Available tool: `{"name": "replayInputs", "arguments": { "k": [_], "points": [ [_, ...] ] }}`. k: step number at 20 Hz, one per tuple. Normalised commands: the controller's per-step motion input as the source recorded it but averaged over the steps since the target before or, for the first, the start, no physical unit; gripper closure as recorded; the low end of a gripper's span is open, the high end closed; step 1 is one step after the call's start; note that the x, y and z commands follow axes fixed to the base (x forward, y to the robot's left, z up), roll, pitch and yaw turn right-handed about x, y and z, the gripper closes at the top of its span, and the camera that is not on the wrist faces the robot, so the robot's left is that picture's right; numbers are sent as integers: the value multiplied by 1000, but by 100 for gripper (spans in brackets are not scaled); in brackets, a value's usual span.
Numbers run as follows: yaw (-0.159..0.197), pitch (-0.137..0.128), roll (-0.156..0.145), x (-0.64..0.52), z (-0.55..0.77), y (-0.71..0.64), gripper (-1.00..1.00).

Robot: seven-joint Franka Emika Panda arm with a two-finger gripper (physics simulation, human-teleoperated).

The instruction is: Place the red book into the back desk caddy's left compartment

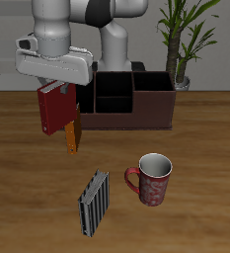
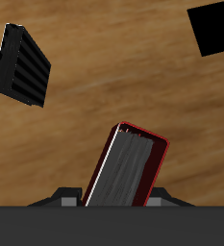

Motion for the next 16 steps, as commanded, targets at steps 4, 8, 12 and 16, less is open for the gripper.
{"name": "replayInputs", "arguments": {
  "k": [4, 8, 12, 16],
  "points": [
    [66, -83, 62, -607, 693, 582, 100],
    [51, -26, 43, -579, 402, 426, 100],
    [-32, -1, 33, -588, 151, 382, 100],
    [56, -1, 35, -478, 75, 295, 100]
  ]
}}
